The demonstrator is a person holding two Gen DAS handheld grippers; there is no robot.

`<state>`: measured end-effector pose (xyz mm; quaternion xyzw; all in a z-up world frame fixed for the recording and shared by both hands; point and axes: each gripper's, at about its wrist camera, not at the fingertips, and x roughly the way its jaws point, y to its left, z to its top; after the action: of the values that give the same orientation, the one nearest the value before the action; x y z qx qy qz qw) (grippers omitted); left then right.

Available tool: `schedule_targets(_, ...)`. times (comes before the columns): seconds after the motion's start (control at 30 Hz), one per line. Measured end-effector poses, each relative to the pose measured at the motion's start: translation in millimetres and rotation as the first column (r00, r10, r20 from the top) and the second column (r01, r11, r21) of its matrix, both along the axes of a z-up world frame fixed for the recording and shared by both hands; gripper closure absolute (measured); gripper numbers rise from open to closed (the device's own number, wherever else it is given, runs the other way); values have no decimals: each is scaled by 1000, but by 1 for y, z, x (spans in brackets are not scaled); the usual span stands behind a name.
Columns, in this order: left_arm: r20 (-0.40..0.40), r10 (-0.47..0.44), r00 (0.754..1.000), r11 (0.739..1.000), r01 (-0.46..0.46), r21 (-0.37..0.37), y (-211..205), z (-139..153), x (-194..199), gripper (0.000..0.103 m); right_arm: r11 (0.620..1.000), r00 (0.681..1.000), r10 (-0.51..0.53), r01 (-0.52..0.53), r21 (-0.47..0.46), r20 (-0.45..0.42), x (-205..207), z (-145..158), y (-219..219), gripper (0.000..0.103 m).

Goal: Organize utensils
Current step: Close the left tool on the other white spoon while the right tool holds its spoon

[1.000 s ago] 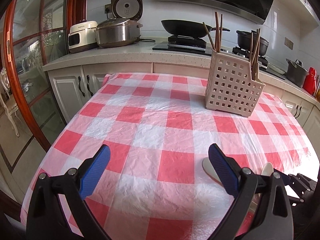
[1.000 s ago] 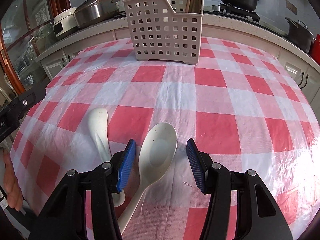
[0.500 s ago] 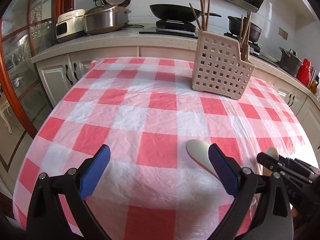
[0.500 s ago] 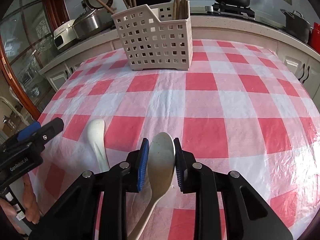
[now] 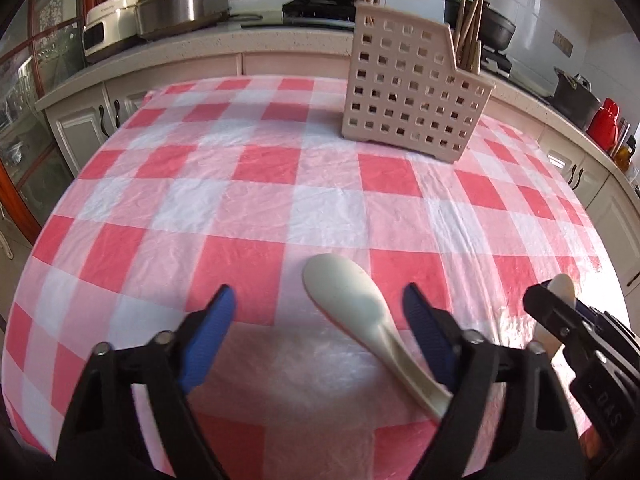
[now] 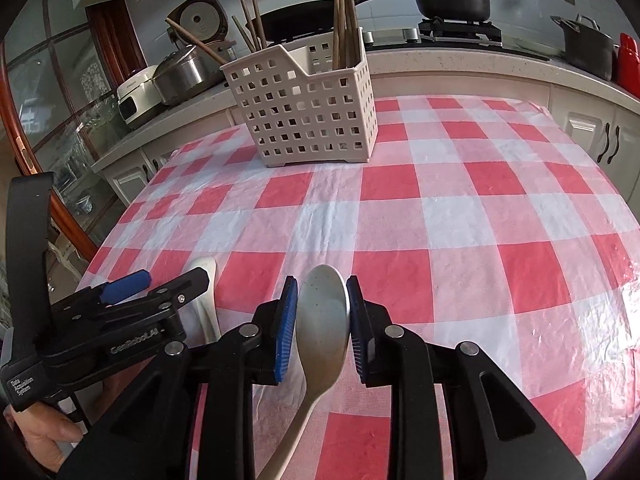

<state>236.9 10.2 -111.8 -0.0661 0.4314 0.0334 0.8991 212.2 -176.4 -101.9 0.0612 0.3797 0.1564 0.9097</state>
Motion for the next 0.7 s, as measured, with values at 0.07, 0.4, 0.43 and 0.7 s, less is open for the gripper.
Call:
schedule_targets(0.07,-38,4,999,1000,-5,-17,-2,-7,10,40,1000,1000,-10,10,12,-3,1,-1,-6,79)
schedule_targets(0.4,-36,-39,999,996,42,82,-21,-8,20,63,999,1000,-15,15,37,-4,3,-2,-17,79)
schedule_targets(0.43,-35,-66,997,996,68,59,-20,-7,18,67,999,1000,-13,13,36,-1,2,-1,-16,79)
schedule_targets(0.7,67,-94,993,996,94,-3,-7,14,-3,69,999,999,-7,6,34,31,-3,9,-14,79)
